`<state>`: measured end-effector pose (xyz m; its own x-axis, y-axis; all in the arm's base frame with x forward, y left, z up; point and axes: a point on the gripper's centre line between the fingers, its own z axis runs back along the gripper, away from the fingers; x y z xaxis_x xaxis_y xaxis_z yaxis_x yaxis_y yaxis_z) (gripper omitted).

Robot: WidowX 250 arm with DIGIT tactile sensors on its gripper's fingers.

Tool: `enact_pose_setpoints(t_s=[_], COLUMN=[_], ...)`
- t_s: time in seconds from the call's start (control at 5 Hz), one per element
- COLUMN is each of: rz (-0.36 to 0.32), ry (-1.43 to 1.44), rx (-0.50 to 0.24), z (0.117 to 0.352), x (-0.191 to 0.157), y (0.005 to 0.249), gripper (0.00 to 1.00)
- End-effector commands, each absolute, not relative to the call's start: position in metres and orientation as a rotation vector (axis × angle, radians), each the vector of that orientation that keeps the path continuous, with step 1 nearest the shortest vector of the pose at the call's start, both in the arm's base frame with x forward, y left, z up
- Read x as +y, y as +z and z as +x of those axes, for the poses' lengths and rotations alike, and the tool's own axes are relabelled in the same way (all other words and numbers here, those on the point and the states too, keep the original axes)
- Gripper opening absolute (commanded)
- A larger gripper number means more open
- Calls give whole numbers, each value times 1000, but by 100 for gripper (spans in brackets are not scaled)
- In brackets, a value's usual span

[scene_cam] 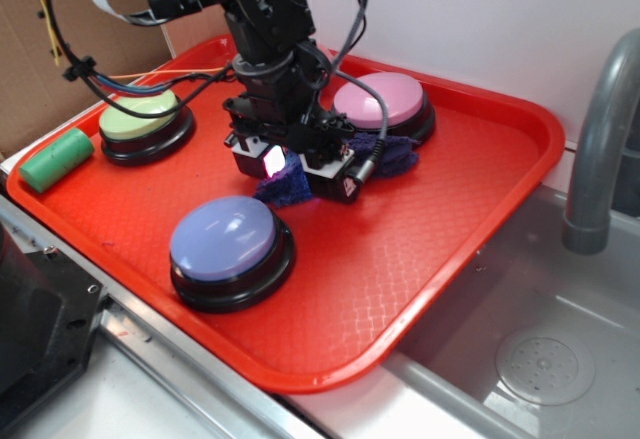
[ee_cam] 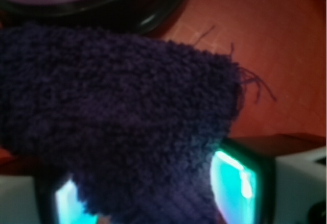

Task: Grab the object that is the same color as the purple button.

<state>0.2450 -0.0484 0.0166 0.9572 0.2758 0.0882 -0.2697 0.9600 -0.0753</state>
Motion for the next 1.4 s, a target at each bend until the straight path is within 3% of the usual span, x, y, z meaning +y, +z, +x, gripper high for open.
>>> enact_pose_setpoints(t_s=[0.0, 0.4, 0.6, 1.0, 1.2], rz=[-52, -37, 26, 53, 55], ry=[269, 233, 192, 228, 232], rx=[-122, -107, -67, -126, -173], z=[248, 248, 250, 240, 224], x=[-44, -40, -35, -15, -1], y=[23, 35, 60, 135, 185], gripper=[0, 0, 0, 0, 0])
